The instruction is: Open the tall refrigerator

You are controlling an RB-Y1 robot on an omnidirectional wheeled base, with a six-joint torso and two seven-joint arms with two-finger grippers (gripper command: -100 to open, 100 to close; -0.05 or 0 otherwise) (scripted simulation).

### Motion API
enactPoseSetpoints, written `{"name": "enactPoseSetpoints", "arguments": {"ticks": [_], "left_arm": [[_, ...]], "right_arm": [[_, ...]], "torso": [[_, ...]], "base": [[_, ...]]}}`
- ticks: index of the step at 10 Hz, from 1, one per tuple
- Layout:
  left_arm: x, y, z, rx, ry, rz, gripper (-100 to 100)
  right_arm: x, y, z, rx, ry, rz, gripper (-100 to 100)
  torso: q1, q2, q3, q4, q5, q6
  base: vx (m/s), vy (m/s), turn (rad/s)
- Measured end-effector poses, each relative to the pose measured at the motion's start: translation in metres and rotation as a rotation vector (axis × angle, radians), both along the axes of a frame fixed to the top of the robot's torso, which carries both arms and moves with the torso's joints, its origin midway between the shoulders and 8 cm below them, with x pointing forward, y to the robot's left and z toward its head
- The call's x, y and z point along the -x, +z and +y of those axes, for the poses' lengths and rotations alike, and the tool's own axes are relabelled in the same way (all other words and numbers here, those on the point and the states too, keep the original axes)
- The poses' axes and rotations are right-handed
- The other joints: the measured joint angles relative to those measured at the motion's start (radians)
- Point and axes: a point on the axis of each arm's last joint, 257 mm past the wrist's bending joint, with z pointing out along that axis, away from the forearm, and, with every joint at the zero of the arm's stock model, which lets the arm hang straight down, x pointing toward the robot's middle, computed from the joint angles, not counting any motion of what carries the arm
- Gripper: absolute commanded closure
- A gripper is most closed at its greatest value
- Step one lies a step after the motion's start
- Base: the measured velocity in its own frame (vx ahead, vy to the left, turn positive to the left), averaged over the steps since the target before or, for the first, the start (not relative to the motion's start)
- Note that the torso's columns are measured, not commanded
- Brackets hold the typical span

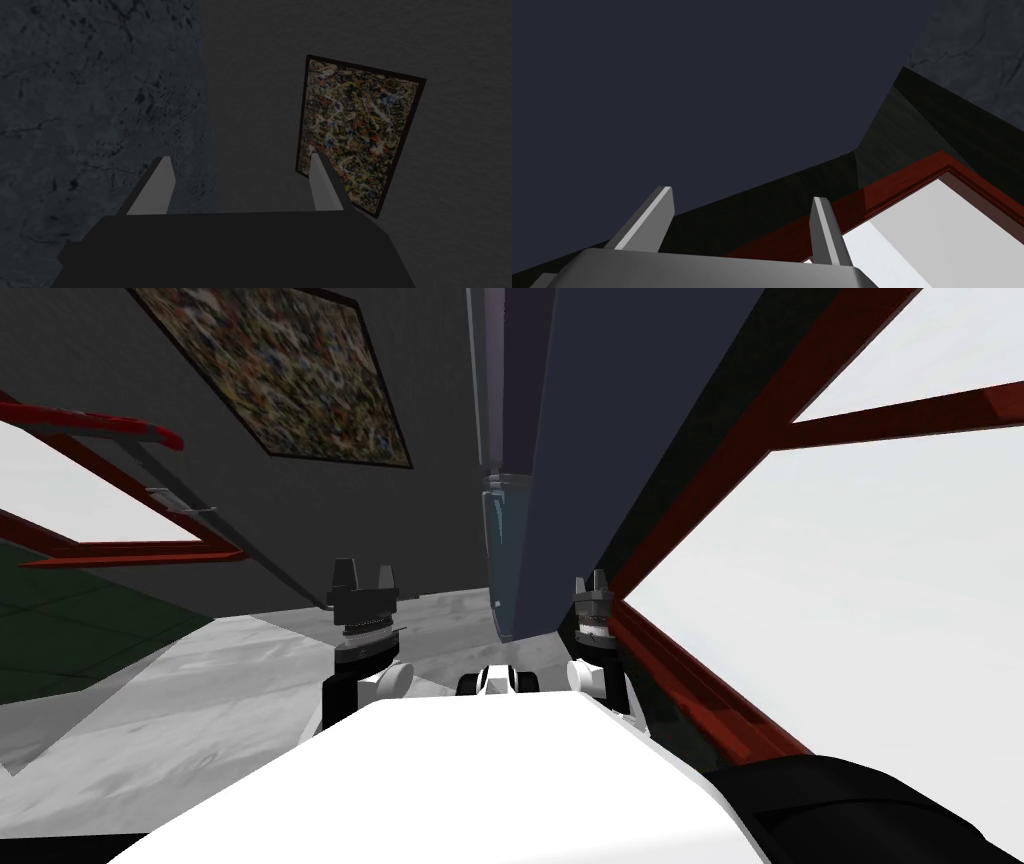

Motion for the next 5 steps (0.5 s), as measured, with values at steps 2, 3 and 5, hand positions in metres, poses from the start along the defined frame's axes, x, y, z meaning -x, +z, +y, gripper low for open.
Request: {"name": "enactPoseSetpoints", "arguments": {"ticks": [2, 3, 5], "left_arm": [[0.0, 0.0, 0.0, 0.0, 0.0, 0.001, 0], [0.0, 0.0, 0.0, 0.0, 0.0, 0.001, 0], [0.0, 0.0, 0.0, 0.0, 0.0, 0.001, 0]], "right_arm": [[0.005, -0.005, -0.011, 0.066, -0.037, 0.018, -100], [0.009, -0.005, -0.019, 0.102, -0.065, 0.025, -100], [0.019, -0.007, -0.038, 0.178, -0.137, 0.041, -100]], "torso": [[0.002, 0.041, -0.089, 0.042, 0.001, 0.0], [0.002, 0.044, -0.094, 0.045, 0.001, 0.0], [0.001, 0.046, -0.094, 0.046, 0.0, 0.0]], "base": [[0.043, 0.059, 0.119], [0.057, 0.078, 0.126], [0.073, 0.087, 0.187]]}}
